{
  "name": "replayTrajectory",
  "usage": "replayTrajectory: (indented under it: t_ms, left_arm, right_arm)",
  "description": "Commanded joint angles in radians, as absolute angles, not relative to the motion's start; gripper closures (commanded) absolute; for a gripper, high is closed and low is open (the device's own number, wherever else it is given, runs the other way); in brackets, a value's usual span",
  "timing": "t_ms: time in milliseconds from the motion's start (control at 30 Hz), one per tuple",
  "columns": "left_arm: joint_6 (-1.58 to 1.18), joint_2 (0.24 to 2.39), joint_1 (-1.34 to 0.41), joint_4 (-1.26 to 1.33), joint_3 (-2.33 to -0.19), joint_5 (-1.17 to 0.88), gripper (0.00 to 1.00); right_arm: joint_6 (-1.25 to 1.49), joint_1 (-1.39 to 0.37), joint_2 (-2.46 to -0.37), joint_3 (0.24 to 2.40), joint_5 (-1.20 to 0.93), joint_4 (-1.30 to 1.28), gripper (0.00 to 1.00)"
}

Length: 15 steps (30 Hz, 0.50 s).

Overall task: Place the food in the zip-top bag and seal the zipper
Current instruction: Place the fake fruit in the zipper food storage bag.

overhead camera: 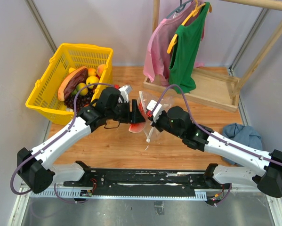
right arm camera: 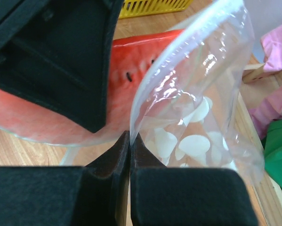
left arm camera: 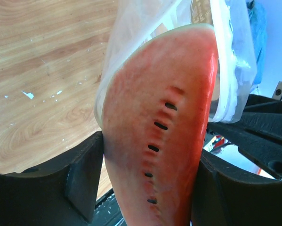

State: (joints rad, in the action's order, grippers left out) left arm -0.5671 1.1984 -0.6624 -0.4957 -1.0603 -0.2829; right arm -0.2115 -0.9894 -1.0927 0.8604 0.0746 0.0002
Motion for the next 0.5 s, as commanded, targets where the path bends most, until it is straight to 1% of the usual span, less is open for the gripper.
replayTrajectory:
  t_ms: [0,133,233,333,400,467]
  left_arm:
    - [-0.603,1.179,-0.669,-0.429,-1.048,-0.285,0.74]
    - [-0.634,1.177,-0.669,-0.411,-1.030,-0.279,0.66]
    - [-0.629,1.182,-0.669,-0.406,-1.022,-0.298,0.65]
    - [-0.599,1.208,-0.668,-0.460,-1.038,-0.312,0.65]
    - [-0.590,1.216,-0.667,-0.480,-1.044,-0.297,0.63]
    - [-0.589,1.206,-0.667,-0.455,-1.036,-0.318,0.62]
  right_arm:
    - [-0.218,-1.006,-1.103,0.910,-0.011,-0.010,0.99]
    - [-0.203,-1.006,-1.102,0.896,-0.039,0.010,0.99]
    - [-0.206,-1.006,-1.096,0.889,-0.046,0.017,0.99]
    - [-0.220,-1.007,-1.088,0.888,-0.039,0.011,0.99]
    - [-0.227,-1.007,-1.084,0.880,-0.043,0.014,0.99]
    - [-0.226,-1.006,-1.084,0.878,-0.055,0.019,0.99]
